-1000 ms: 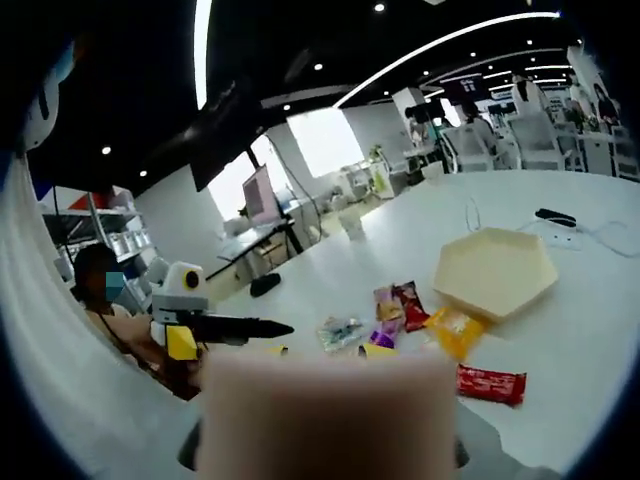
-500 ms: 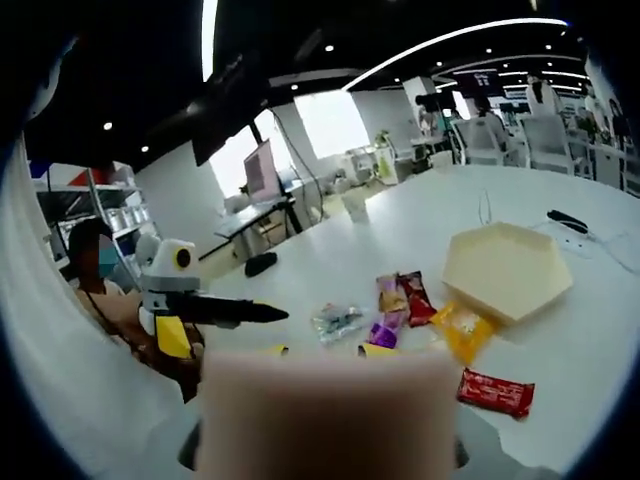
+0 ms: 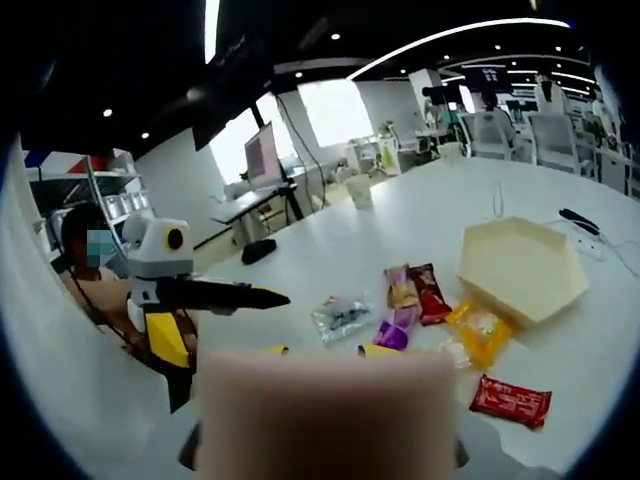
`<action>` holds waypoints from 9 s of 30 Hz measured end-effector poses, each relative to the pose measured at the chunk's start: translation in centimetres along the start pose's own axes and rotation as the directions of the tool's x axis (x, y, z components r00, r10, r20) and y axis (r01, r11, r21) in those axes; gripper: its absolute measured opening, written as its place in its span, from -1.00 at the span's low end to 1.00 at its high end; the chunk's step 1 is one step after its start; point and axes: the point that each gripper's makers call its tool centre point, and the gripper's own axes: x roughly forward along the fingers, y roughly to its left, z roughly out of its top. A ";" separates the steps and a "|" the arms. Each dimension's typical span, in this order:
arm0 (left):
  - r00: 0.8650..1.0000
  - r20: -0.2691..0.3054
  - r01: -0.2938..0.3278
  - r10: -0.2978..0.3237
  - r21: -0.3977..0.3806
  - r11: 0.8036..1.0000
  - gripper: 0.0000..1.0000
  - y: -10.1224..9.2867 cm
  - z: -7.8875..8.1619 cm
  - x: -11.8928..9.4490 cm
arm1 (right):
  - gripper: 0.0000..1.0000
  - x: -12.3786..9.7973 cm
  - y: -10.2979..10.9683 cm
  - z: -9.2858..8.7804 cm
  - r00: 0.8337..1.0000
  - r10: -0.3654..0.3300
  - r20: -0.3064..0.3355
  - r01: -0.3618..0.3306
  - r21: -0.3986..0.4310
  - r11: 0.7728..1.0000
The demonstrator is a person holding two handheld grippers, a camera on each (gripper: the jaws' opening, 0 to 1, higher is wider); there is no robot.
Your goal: Place the target food into the container with the food tongs after gripping and lifting it, then release it inside without dropping or visibly crushing the food.
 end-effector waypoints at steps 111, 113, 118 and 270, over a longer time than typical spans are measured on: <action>0.991 -0.001 -0.136 0.137 0.119 0.984 0.98 2.0 -0.6 -0.9 | -0.46 7.0 0.0 -3.9 0.906 0.143 -0.399 -0.330 -0.452 0.829; 0.990 0.006 -0.142 0.142 0.111 0.984 0.98 2.0 -0.7 -1.2 | -0.46 6.8 0.1 -4.3 0.902 0.146 -0.406 -0.332 -0.437 0.836; 0.988 0.015 -0.152 0.151 0.092 0.984 0.98 2.1 -1.0 -1.7 | -0.46 5.8 0.5 -5.6 0.892 0.132 -0.432 -0.333 -0.433 0.838; 0.998 -0.028 0.060 -0.056 0.193 0.979 0.98 0.9 2.5 2.4 | -0.63 -2.5 -5.6 2.3 0.929 -0.361 -0.082 0.352 -0.109 0.930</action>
